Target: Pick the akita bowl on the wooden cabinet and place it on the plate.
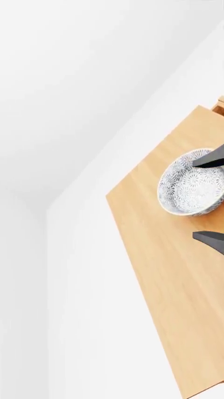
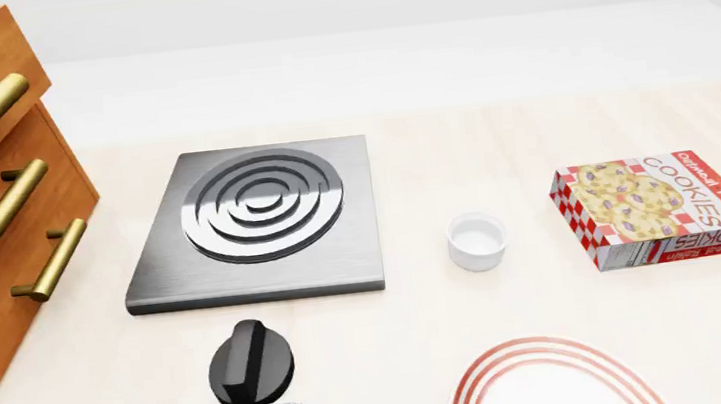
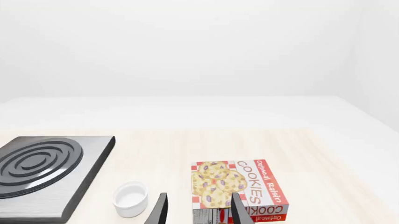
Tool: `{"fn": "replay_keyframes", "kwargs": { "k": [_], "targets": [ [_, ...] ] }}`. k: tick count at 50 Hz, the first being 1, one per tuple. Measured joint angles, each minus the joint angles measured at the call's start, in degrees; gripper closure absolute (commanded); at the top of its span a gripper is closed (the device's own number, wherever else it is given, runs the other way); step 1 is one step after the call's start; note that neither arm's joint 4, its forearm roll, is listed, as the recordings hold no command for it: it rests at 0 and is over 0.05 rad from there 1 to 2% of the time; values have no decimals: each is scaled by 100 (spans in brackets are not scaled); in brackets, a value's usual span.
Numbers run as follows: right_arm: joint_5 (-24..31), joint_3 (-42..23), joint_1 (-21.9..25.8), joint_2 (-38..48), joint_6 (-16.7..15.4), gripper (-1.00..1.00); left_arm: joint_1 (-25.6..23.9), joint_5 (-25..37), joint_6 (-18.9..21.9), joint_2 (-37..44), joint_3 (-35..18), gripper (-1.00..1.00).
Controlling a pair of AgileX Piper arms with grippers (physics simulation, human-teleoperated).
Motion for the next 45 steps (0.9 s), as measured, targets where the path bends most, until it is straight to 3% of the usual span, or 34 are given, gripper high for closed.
{"fn": "replay_keyframes", "kwargs": {
  "k": [45],
  "targets": [
    [1, 3, -2, -5, 1, -100, -165, -208, -16, 312, 53, -100]
  ]
}}
